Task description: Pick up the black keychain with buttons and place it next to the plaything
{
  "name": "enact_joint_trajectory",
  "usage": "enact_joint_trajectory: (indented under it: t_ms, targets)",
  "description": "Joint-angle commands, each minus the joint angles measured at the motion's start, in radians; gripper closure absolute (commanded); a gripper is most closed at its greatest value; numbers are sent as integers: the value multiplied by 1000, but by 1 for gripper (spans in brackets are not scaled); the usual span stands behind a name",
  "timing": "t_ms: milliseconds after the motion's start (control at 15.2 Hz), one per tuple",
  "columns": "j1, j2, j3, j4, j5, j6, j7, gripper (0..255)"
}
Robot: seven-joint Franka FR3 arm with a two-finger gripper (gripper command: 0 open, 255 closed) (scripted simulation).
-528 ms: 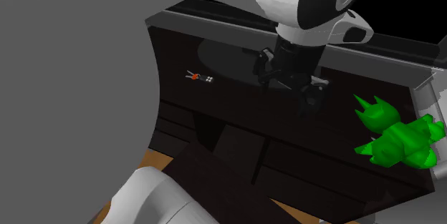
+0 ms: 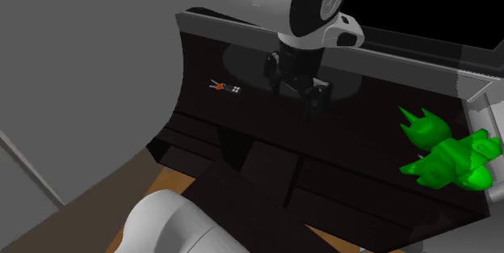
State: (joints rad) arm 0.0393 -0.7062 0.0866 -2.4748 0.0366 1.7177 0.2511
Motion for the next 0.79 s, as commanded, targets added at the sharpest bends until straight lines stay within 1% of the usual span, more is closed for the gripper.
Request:
enact_joint_trajectory:
  t_ms: [0,396,726]
  targets:
    - [15,33,40,-9,28,46,51,0]
    - [50,167,156,5,89,180,195,0]
    - [67,312,249,54,106,288,320,0]
